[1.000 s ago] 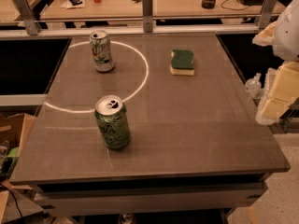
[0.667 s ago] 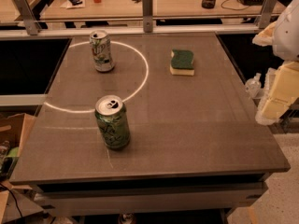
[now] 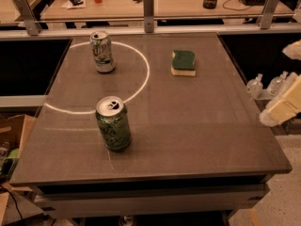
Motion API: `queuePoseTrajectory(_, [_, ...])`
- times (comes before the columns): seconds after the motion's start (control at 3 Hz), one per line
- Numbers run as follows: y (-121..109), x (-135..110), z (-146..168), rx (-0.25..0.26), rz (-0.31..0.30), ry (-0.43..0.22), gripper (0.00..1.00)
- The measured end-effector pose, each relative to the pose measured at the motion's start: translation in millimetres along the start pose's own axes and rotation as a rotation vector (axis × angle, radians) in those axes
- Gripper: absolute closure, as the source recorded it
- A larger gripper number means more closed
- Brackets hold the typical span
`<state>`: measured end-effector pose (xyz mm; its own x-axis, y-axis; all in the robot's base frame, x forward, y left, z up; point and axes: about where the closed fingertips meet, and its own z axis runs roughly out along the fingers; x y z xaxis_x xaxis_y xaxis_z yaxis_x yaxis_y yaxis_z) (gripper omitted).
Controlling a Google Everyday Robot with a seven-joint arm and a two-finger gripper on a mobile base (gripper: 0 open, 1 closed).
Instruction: Pick green can
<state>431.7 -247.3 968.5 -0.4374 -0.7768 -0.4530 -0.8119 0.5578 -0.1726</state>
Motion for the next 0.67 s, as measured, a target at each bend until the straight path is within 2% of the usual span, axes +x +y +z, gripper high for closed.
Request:
queuePoseTrajectory(0.33, [-9,33,12,0.029,0.18,-0.174,0.0])
queuePoseTrajectory(0.67, [-27,43,14,0.089,0.244,-0.381,0.0])
